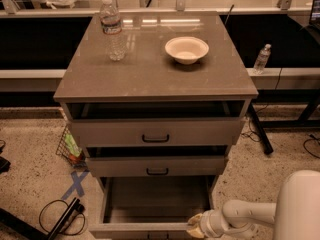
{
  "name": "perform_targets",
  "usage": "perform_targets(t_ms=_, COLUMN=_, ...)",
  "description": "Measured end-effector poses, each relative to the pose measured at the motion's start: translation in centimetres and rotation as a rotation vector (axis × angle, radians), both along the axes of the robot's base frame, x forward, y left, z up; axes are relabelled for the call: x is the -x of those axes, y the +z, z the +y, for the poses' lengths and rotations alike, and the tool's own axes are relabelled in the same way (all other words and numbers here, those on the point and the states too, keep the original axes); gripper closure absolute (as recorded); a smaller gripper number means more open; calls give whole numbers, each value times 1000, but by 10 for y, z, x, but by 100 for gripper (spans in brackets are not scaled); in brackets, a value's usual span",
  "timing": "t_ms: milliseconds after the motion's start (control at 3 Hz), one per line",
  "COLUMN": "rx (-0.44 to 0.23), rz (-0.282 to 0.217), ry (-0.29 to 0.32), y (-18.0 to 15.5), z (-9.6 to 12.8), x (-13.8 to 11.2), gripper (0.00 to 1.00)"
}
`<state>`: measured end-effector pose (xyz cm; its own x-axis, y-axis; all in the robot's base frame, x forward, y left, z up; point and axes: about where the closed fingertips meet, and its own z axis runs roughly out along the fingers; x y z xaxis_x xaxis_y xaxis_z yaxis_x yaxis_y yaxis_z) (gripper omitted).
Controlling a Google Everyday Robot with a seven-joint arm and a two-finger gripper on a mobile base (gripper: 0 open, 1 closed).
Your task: Open bottom drawer
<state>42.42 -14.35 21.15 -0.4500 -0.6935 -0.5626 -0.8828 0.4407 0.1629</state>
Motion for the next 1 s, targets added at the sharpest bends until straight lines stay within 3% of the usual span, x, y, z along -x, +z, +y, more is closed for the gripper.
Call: perform_targets(t_ms=1000, rx=-5, rz=6, ry=5, y=-2, z=4, x=3, gripper=13)
